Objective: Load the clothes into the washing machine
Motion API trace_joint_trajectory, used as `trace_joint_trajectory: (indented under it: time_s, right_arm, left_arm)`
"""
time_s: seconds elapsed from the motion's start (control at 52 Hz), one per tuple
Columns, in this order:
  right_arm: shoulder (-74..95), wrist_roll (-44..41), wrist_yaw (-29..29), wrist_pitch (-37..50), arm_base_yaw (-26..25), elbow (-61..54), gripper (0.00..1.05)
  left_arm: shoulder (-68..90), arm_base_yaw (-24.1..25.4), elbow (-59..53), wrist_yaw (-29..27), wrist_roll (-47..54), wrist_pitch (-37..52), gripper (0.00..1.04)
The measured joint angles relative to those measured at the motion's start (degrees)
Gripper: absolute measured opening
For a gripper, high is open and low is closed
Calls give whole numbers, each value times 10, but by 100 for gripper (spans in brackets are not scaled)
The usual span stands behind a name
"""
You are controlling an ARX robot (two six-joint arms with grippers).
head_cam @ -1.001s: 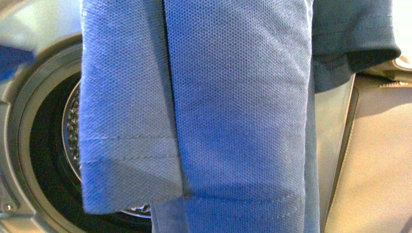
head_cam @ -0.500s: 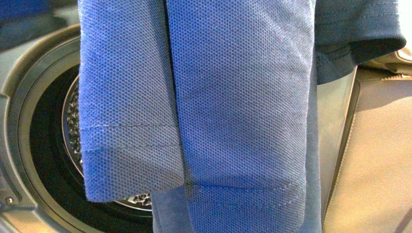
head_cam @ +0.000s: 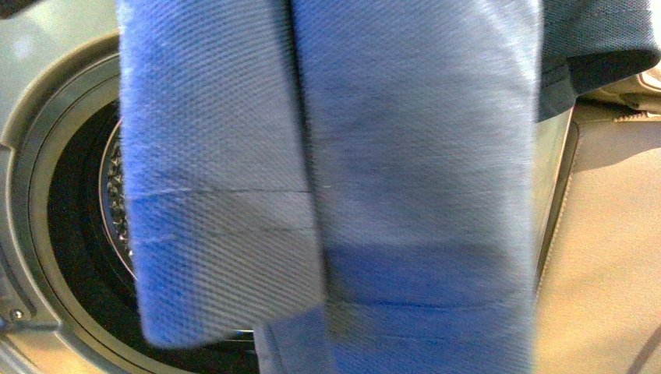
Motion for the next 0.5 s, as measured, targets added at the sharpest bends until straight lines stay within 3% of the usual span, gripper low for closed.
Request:
trace_joint_trajectory:
  time_s: [0.25, 0.5]
  right_arm:
    - [0, 0, 0, 0, 0, 0, 4]
    - [0, 0, 0, 0, 0, 0, 4]
  left_arm:
    - [-21, 1, -10, 59, -64, 62, 98]
    - [-53, -59, -12, 52, -9, -45, 98]
